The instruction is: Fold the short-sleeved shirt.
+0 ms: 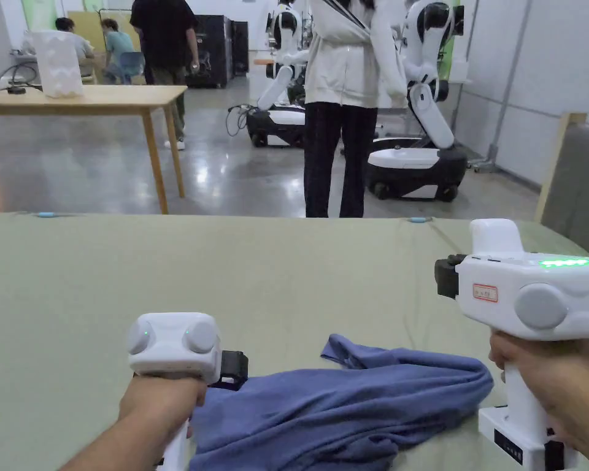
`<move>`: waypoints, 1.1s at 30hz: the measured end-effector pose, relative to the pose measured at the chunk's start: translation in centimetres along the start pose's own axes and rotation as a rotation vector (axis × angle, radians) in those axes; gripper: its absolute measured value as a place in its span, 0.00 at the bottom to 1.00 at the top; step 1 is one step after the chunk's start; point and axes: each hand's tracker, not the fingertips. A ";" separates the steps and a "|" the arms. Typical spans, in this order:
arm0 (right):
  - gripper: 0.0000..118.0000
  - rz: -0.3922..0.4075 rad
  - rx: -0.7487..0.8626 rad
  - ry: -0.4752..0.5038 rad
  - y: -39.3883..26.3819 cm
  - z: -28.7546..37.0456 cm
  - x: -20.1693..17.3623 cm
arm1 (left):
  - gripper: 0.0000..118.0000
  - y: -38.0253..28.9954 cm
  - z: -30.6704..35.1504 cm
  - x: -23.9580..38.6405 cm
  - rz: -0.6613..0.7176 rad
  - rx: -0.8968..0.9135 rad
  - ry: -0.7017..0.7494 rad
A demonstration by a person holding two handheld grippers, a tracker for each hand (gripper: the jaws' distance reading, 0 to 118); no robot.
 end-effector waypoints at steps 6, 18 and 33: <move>0.00 -0.012 -0.064 -0.048 -2.0 -2.5 2.6 | 0.46 0.8 -5.1 0.7 -0.028 -0.051 -0.025; 0.04 -0.076 -0.123 -0.129 -3.5 -3.6 5.4 | 0.01 0.6 -4.1 1.2 -0.076 -0.033 -0.056; 0.36 -0.177 -0.468 -0.095 -10.8 -9.9 8.7 | 0.01 -0.1 -4.4 0.4 -0.084 -0.044 -0.066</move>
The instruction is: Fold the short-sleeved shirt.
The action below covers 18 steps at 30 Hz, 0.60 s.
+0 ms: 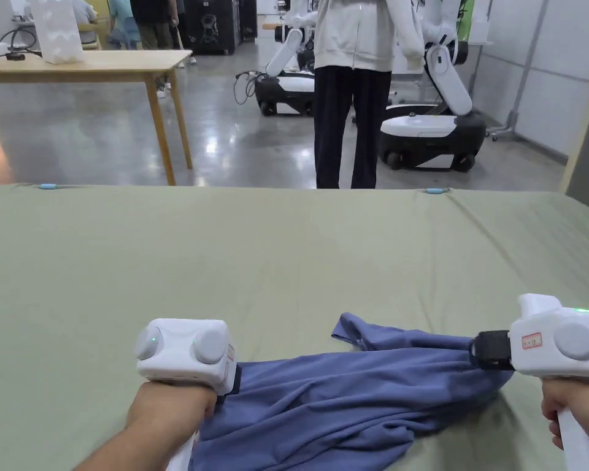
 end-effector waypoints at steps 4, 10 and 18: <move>0.02 0.036 0.004 0.016 -0.6 -0.7 -0.4 | 0.01 0.1 0.0 0.0 -0.004 0.011 -0.003; 0.02 0.051 0.108 0.038 1.7 3.2 -0.8 | 0.01 0.8 4.1 -0.7 0.029 0.171 -0.003; 0.02 0.079 0.320 0.103 5.7 13.9 -4.6 | 0.01 2.9 18.4 -1.4 0.046 0.452 0.035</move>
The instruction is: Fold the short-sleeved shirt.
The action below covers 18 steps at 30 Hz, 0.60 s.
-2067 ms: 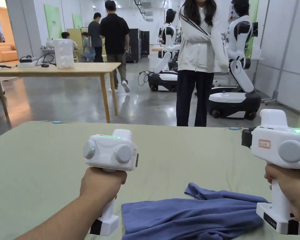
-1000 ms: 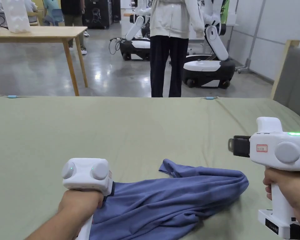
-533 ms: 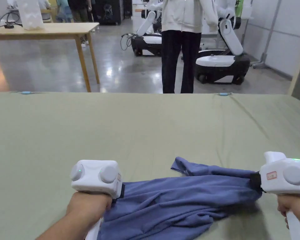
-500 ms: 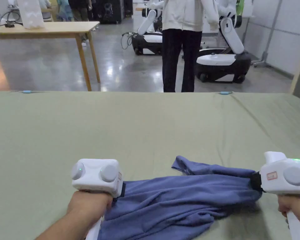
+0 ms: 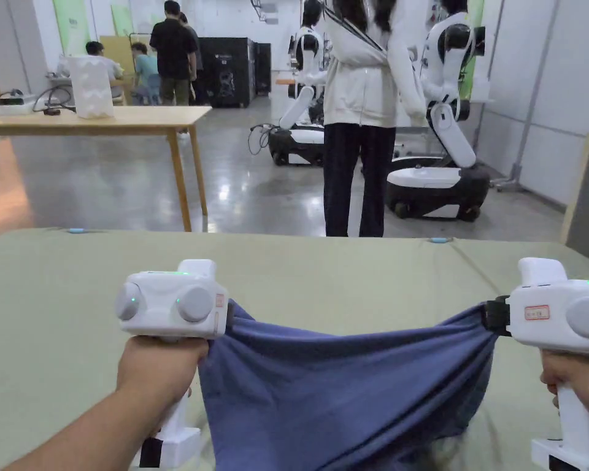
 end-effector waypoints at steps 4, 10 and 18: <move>0.02 0.021 0.115 0.017 4.6 5.0 -2.1 | 0.01 4.5 6.9 -1.4 0.028 0.126 0.009; 0.02 0.061 0.276 0.027 12.1 13.1 -4.6 | 0.01 10.8 15.9 -2.4 0.040 0.303 0.008; 0.02 0.105 0.436 -0.024 20.6 21.4 -6.0 | 0.01 19.0 23.4 -2.4 0.036 0.461 -0.018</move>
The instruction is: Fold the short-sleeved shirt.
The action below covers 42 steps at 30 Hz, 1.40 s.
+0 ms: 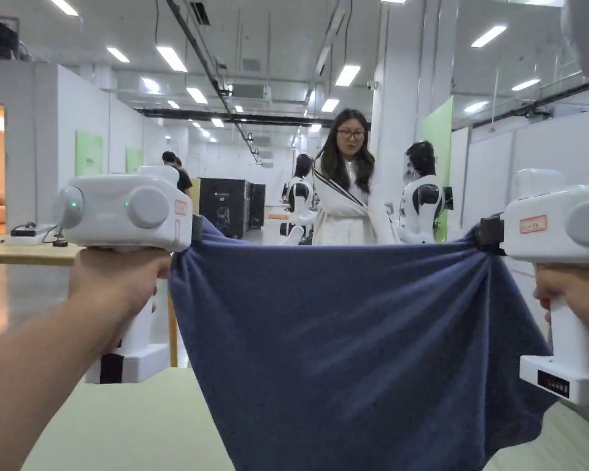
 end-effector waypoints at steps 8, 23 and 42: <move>0.02 0.031 0.053 -0.036 4.5 0.5 0.4 | 0.01 4.8 -0.3 0.6 -0.018 0.056 0.007; 0.02 0.048 0.041 -0.044 4.8 -6.5 0.9 | 0.01 6.5 -7.9 0.7 -0.050 0.051 0.027; 0.02 0.047 -0.034 -0.038 -1.4 -19.0 0.5 | 0.01 -0.1 -20.3 -0.8 -0.083 -0.030 0.039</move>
